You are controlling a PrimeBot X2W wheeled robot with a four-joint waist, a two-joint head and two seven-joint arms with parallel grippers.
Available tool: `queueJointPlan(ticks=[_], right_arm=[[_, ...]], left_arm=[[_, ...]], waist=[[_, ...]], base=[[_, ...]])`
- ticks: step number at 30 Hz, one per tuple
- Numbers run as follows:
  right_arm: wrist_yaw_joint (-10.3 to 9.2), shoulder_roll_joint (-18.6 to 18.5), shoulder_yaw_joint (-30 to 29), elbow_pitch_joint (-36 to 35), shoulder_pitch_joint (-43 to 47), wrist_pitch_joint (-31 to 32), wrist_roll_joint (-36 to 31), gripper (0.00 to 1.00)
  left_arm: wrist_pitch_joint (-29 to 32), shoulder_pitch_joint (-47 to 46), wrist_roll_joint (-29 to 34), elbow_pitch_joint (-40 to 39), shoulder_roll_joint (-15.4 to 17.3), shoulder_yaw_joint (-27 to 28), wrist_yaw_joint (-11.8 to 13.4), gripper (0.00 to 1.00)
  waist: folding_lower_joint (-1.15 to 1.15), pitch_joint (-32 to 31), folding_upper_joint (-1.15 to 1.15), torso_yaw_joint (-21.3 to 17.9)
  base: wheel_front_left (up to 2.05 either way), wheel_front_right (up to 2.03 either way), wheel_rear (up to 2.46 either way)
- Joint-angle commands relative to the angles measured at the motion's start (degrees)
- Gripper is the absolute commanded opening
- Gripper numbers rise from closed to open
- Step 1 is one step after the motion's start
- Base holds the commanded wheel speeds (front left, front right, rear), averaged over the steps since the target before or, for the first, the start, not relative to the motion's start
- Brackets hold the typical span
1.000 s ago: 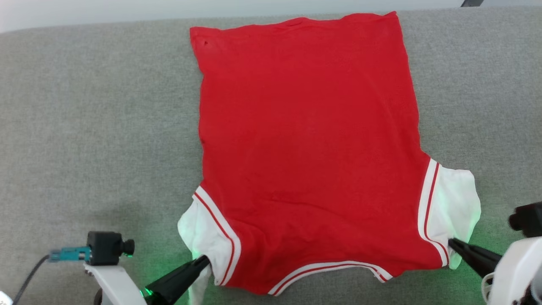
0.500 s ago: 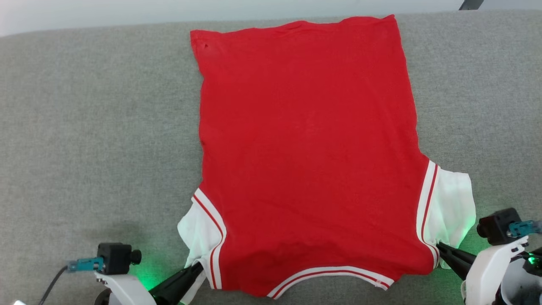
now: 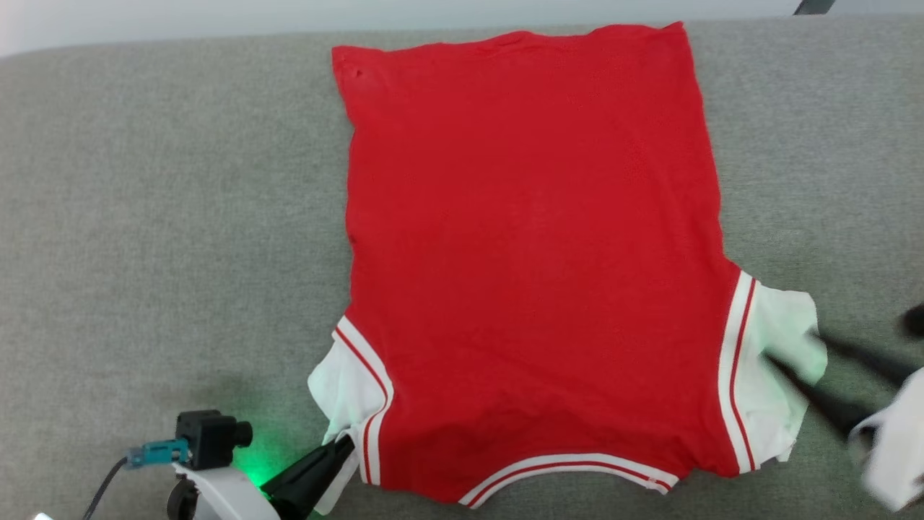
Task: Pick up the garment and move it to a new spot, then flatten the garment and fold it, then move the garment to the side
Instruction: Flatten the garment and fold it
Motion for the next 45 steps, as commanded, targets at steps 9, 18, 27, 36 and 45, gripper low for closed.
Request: queueJointPlan(ticks=[9,18,27,36,45], right_arm=[[-0.09,0.1,-8.1,0.3,-19.0,9.7,-0.8,1.0],[-0.09,6.8,-4.3,27.8,-50.7,11.8,-14.8,1.0],[-0.09,6.2,-3.3,48.2,-65.0,14.4,-23.1,1.0],[-0.09,6.9,-7.2,59.5,-70.5,16.9,-28.7,1.0],[-0.03,11.0,-8.5,64.4,-71.7,18.7,-31.3,0.0]], left_arm=[[0.3,-2.0,6.6,-1.2,-3.2,0.6,0.4,0.0],[0.5,-9.2,7.7,-1.9,-7.2,-2.7,0.4,0.0],[0.6,-14.5,6.2,-1.0,-9.0,-7.8,0.6,0.0],[0.8,-17.5,5.1,-0.1,-9.7,-9.8,1.0,0.0],[1.1,-17.7,5.2,1.1,-9.8,-8.8,1.2,0.0]], waist=[[0.0,5.3,0.0,4.7],[0.0,13.3,0.0,11.7],[0.0,17.9,0.0,18.2],[0.0,21.9,0.0,20.2],[0.0,22.7,0.0,19.2]], base=[[0.0,0.0,0.0],[0.0,0.0,0.0],[0.0,0.0,0.0],[0.0,0.0,0.0],[0.0,0.0,0.0]])
